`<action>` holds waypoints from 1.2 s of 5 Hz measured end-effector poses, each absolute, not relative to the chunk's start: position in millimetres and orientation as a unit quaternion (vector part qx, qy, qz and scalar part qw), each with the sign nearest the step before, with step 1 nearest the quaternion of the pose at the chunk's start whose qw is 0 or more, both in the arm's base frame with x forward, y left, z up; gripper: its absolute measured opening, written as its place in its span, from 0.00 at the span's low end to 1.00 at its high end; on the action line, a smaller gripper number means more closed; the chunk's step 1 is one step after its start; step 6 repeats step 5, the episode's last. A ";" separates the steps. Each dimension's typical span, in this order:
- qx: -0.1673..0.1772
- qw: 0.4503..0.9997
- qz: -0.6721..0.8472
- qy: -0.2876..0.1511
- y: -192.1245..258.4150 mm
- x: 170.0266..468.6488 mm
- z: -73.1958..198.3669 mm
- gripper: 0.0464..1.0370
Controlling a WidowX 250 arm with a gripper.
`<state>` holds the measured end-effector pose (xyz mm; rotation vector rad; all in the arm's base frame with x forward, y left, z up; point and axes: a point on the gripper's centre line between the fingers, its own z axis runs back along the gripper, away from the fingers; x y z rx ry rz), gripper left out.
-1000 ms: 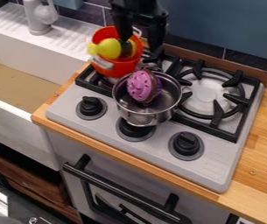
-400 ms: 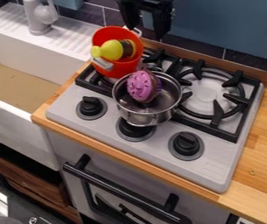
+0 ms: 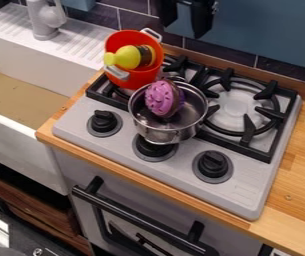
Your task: Move the red container to the left top of the burner
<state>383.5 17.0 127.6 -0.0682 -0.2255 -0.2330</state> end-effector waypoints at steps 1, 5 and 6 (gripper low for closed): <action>-0.030 0.991 -0.077 -0.106 10.2 383.4 130.2 0.96; -0.024 0.994 -0.039 -0.098 15.4 378.6 152.1 0.96; -0.024 0.994 -0.039 -0.098 15.4 378.6 152.1 0.96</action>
